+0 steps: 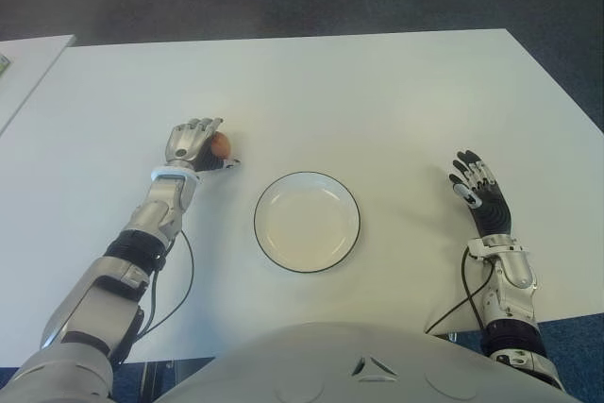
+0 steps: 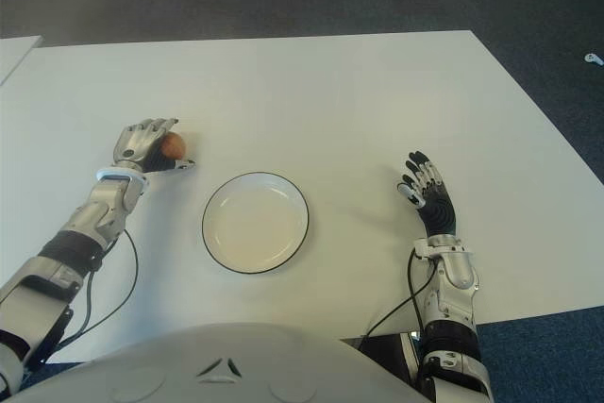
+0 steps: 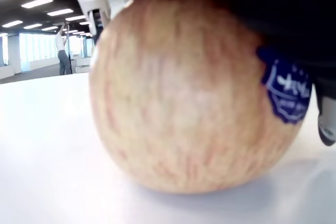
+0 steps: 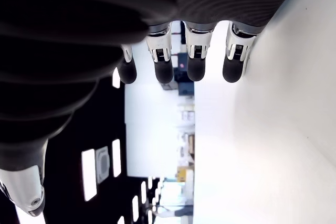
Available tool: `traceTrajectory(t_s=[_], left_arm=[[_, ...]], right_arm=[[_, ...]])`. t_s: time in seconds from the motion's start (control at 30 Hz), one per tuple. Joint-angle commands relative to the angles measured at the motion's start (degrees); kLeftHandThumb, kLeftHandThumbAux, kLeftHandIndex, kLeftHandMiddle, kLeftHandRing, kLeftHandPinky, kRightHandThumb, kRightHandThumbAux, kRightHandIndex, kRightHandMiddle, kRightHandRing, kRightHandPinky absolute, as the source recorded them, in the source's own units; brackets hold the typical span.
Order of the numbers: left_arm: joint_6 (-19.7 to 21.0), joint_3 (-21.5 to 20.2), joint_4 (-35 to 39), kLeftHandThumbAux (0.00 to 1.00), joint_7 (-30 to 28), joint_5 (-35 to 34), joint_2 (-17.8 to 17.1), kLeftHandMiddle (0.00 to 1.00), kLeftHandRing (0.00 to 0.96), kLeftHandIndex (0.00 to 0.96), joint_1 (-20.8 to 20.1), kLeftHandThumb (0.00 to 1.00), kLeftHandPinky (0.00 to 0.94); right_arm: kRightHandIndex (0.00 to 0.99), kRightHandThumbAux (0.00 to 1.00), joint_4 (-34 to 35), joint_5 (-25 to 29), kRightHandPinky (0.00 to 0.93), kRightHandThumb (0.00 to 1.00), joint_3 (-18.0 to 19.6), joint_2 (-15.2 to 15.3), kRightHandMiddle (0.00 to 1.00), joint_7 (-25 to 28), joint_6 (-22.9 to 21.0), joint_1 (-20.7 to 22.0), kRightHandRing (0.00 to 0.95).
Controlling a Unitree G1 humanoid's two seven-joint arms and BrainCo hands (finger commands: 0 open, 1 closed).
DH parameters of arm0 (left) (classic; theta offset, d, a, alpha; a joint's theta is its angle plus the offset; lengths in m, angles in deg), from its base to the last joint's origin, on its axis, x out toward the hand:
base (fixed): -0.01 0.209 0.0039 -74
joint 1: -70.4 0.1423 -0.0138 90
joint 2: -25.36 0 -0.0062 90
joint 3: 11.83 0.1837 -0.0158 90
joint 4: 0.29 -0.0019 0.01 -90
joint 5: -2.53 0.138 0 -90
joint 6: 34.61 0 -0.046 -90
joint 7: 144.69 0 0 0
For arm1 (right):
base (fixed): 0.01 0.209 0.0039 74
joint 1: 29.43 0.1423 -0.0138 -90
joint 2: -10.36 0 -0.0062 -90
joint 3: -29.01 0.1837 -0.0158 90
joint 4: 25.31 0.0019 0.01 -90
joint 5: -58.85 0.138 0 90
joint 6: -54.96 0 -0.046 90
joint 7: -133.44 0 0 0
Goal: Put the apples into the plate.
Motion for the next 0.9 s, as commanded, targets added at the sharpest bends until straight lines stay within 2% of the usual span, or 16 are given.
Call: traceTrajectory(t_s=[0.03, 0.17, 0.2, 0.27, 0.37, 0.57, 0.73, 0.9], left_arm=[[2.71, 4.12, -6.63, 0.624, -9.96, 1.11, -2.04, 0.346, 0.339, 0.36, 5.07, 0.654, 0.374], [1.39, 5.23, -8.95, 0.677, -8.47, 1.65, -3.02, 0.401, 0.387, 0.414, 4.73, 0.706, 0.395], [1.23, 5.58, -9.19, 0.68, -8.03, 1.73, -3.11, 0.404, 0.389, 0.417, 4.6, 0.709, 0.396], [0.95, 6.07, -9.71, 0.67, -7.13, 1.68, -3.19, 0.426, 0.424, 0.447, 4.38, 0.789, 0.425], [0.7, 6.35, -10.33, 0.665, -6.16, 1.37, -3.09, 0.447, 0.477, 0.448, 4.12, 0.827, 0.472], [-0.56, 5.87, -12.19, 0.661, -2.95, 0.44, -2.49, 0.504, 0.585, 0.427, 3.97, 0.848, 0.545], [-1.45, 5.02, -13.44, 0.661, -0.76, -1.02, -1.74, 0.497, 0.678, 0.427, 4.02, 0.854, 0.643], [-0.84, 4.19, -12.05, 0.663, -0.13, -2.56, -1.25, 0.507, 0.723, 0.419, 4.64, 0.854, 0.71]], right_arm=[[0.0, 0.608, -3.55, 0.9, 0.014, 0.155, 0.42, -0.67, 0.054, -0.32, -3.67, -0.01, 0.033], [0.0, 0.603, -4.0, 0.77, 0.016, 0.162, 0.74, -0.7, 0.065, -0.68, -3.95, 0.61, 0.043], [0.0, 0.602, -4.15, 0.76, 0.017, 0.163, 0.84, -0.71, 0.066, -0.76, -3.99, 0.85, 0.044], [0.0, 0.598, -4.55, 0.72, 0.02, 0.171, 1.03, -0.74, 0.07, -0.85, -4.01, 1.28, 0.048], [0.0, 0.593, -5.15, 0.71, 0.021, 0.178, 1.27, -0.77, 0.073, -0.72, -3.89, 1.74, 0.05], [0.0, 0.584, -6.07, 0.81, 0.022, 0.184, 1.52, -0.84, 0.07, -0.3, -3.5, 2.45, 0.048], [0.0, 0.589, -6.09, 0.68, 0.021, 0.167, 1.47, -0.87, 0.058, -0.22, -3.37, 2.56, 0.039], [0.0, 0.597, -7.02, 0.63, 0.005, 0.161, 1.75, -0.35, 0.056, -0.19, -3.18, 3.68, 0.033]])
